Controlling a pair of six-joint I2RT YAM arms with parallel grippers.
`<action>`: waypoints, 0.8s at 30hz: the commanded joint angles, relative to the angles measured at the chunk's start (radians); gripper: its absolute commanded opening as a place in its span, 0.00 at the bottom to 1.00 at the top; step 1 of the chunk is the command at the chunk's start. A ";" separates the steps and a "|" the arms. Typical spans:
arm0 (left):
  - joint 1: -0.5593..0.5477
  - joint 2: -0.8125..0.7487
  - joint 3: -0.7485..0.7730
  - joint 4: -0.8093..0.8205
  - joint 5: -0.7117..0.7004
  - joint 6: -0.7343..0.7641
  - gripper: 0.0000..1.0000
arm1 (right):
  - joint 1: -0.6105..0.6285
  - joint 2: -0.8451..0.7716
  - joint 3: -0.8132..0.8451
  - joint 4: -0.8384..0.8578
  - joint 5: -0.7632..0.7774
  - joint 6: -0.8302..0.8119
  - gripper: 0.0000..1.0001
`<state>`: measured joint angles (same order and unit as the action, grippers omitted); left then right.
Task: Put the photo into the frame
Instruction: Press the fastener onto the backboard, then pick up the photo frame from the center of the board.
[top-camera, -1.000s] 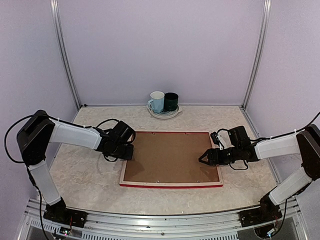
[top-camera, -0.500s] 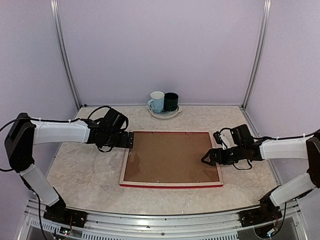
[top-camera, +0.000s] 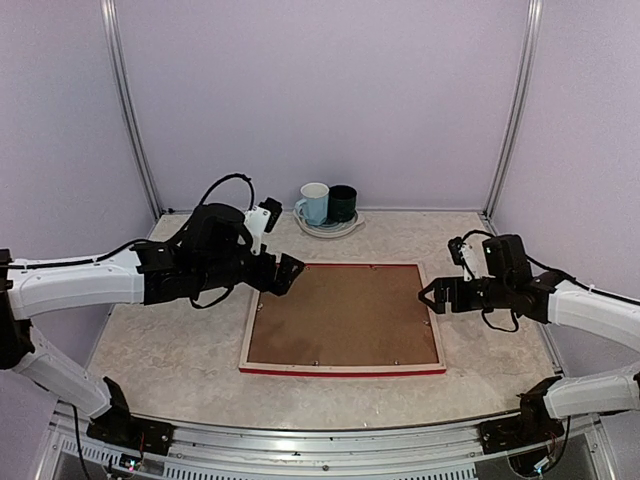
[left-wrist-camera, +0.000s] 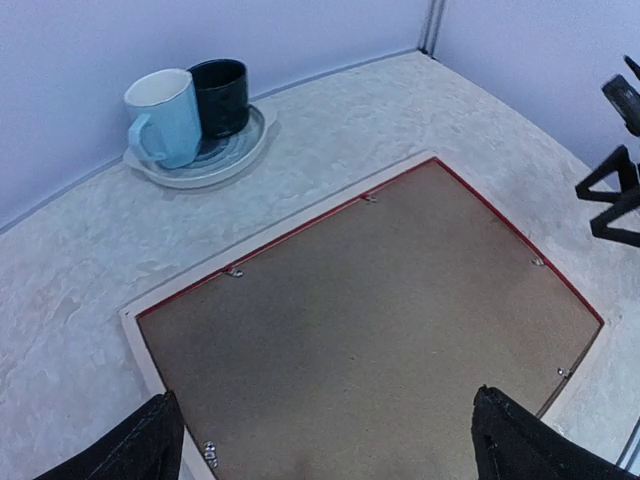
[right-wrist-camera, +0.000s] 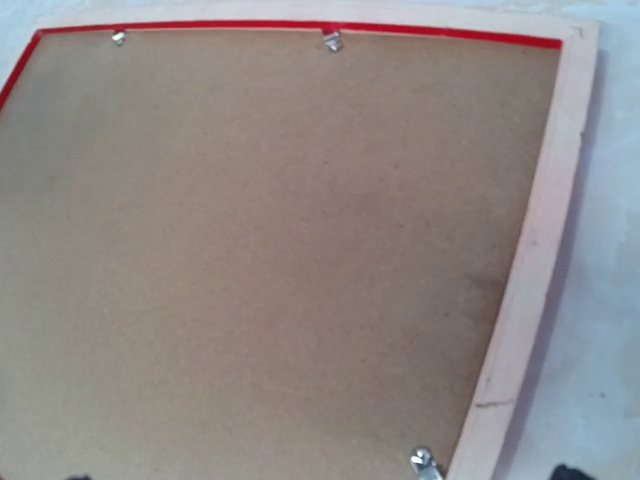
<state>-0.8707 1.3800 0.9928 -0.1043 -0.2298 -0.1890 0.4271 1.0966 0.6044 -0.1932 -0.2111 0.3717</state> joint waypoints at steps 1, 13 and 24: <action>-0.140 0.095 0.069 -0.020 0.031 0.219 0.99 | -0.001 0.006 -0.008 -0.033 0.021 0.020 0.99; -0.292 0.373 0.170 -0.089 0.206 0.406 0.89 | -0.004 -0.011 0.003 -0.075 0.029 0.021 0.98; -0.315 0.506 0.226 -0.145 0.300 0.482 0.78 | -0.007 -0.027 0.001 -0.079 0.015 0.021 0.97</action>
<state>-1.1778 1.8488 1.1820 -0.2207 0.0238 0.2443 0.4252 1.0935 0.6041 -0.2573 -0.1932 0.3874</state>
